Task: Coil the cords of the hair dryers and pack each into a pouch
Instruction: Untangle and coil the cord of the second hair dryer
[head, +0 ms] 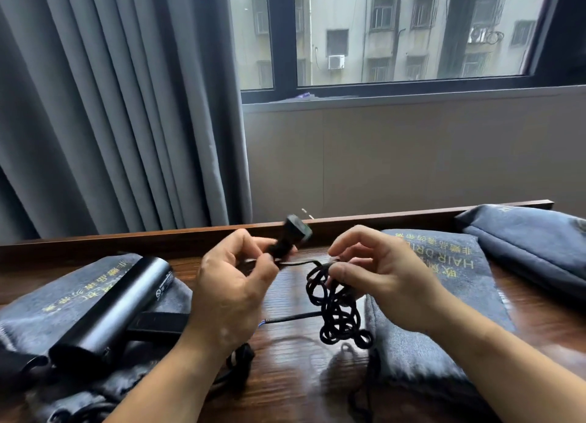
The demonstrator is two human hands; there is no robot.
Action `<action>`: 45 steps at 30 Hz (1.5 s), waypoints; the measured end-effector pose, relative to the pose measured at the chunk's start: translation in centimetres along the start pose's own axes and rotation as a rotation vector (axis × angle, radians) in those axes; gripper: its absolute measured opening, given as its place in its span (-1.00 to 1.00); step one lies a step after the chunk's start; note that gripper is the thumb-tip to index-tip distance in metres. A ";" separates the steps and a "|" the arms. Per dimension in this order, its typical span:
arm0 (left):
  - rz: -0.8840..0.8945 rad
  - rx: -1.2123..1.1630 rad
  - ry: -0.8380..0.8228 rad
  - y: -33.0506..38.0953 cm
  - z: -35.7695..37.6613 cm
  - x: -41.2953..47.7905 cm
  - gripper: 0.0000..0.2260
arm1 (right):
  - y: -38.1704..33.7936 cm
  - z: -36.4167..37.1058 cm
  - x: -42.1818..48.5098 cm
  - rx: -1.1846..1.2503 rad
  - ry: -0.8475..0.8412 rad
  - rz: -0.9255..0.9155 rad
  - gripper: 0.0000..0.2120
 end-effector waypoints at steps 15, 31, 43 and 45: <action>-0.133 0.104 -0.406 0.3 0.4 -0.1 -0.48 | -0.1 0.6 -0.1 -0.045 0.012 -0.014 -0.81; -0.161 0.055 -0.363 0.2 1.3 -0.3 -0.81 | -0.7 0.6 -0.1 0.050 0.027 -0.080 -0.67; -0.240 -0.004 -0.182 -1.0 1.8 -0.6 -0.82 | -1.5 0.7 -0.7 -0.563 0.055 -0.201 -0.73; -0.134 0.108 -0.170 -0.4 1.8 -0.9 -0.86 | -1.6 1.3 -0.7 -0.605 0.022 -0.185 -0.84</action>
Point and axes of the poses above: each hand's wrist, its own x-axis towards the middle knuckle, its own z-axis out of the palm, y = z × x, the point moved 3 cm from there along x, towards the middle knuckle
